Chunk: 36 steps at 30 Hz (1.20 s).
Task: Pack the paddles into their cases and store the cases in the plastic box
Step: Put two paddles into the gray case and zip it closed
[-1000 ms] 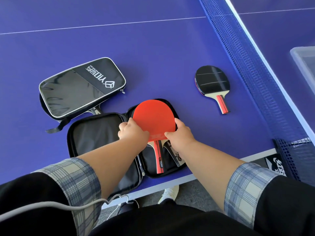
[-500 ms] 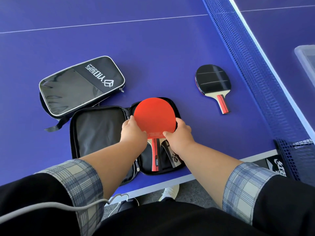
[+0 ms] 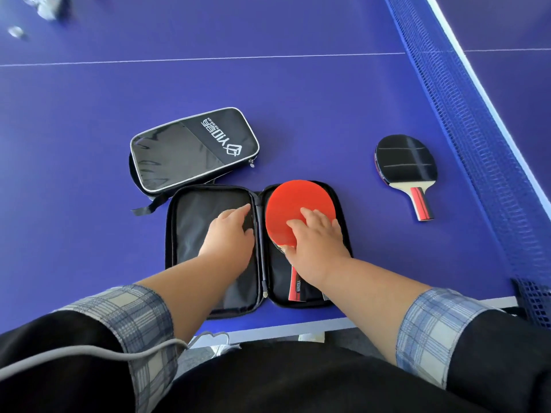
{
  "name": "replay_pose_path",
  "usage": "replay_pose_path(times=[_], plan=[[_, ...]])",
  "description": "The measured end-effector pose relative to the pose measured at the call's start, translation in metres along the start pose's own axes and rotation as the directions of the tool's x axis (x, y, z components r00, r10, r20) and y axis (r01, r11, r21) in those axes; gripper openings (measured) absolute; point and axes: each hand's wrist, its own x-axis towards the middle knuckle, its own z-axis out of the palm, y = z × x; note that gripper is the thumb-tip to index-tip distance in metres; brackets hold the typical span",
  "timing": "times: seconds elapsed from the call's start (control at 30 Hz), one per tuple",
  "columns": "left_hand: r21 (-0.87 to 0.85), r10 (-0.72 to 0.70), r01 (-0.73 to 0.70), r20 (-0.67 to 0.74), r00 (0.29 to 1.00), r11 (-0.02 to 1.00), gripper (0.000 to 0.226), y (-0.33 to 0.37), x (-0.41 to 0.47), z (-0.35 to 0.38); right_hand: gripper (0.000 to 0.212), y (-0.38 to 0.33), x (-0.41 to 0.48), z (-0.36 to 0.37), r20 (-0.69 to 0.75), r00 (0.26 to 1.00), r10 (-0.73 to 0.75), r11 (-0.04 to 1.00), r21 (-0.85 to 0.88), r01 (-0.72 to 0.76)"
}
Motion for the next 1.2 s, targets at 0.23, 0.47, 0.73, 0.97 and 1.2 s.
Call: replay_pose_path(times=[0.23,0.47,0.73,0.97,1.2], plan=[[-0.089,-0.43,0.423,-0.078,0.9,0.902,0.081,-0.079,-0.016,-0.044,0.056,-0.049,0.019,0.011,0.037,0.999,0.032,0.999,0.011,-0.032],[-0.28,-0.409,0.415,0.082,0.909,0.866,0.033,-0.098,-0.014,-0.067,0.051,-0.068,0.023,0.004,-0.073,0.993,0.096,0.995,0.047,-0.093],[-0.693,-0.159,0.38,0.363,0.918,0.613,0.056,-0.031,-0.015,-0.092,0.066,-0.146,0.002,-0.027,-0.052,0.998,-0.036,0.774,0.63,0.061],[-0.782,0.097,0.364,0.471,0.877,0.506,0.047,0.018,-0.011,-0.071,0.03,-0.115,-0.035,-0.081,0.034,0.974,0.223,0.677,0.714,-0.18],[-0.556,0.225,0.137,0.533,0.816,0.82,0.029,0.066,0.004,-0.037,0.042,-0.02,-0.081,-0.075,0.169,0.838,0.519,0.677,0.517,-0.524]])
